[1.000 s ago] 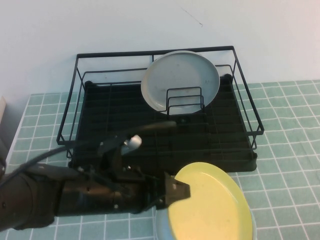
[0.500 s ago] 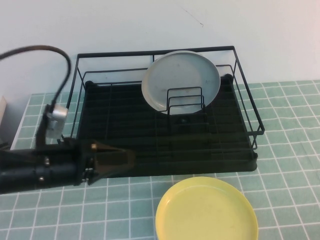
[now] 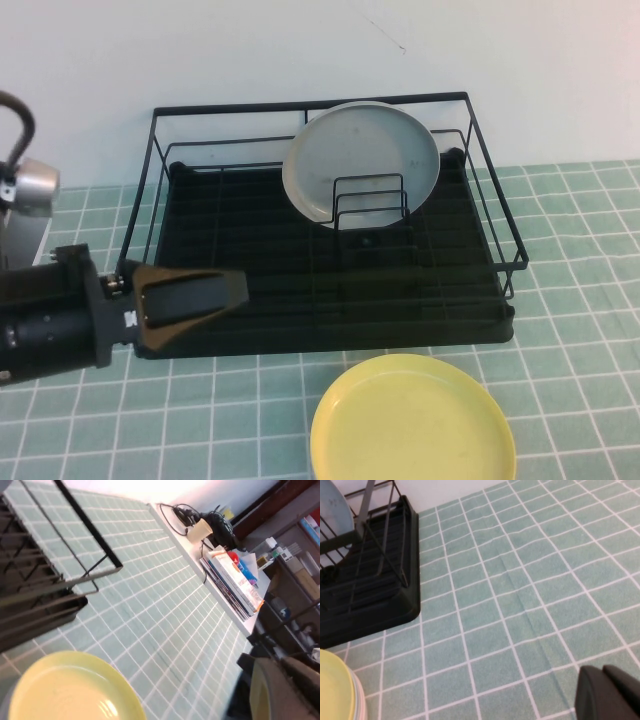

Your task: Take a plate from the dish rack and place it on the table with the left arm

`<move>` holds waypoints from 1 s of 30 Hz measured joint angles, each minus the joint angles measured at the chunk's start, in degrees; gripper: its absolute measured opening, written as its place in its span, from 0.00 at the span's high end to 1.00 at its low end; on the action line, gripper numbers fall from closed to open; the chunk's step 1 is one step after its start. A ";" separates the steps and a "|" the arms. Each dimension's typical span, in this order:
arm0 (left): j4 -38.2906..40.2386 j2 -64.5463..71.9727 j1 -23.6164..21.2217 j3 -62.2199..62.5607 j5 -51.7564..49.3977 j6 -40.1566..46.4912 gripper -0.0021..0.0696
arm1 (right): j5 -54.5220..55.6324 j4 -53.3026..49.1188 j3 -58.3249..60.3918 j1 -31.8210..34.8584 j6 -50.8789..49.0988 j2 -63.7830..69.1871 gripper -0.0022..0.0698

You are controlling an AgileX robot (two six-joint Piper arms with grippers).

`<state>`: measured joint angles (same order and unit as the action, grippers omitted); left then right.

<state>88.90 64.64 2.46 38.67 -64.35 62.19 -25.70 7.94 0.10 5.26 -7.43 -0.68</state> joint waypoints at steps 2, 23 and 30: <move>-0.13 -1.53 -0.39 0.00 1.20 1.55 0.97 | 0.00 0.00 0.00 0.00 0.00 0.00 0.97; -4.50 -34.25 0.76 -4.69 59.99 25.55 0.97 | 0.00 0.21 0.00 0.00 0.00 0.00 0.97; -4.50 -48.17 0.39 -12.30 60.50 29.95 0.97 | 0.00 0.34 0.00 0.00 0.00 0.00 0.97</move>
<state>84.40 16.47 2.86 26.36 -3.84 92.13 -25.70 8.28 0.10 5.26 -7.43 -0.68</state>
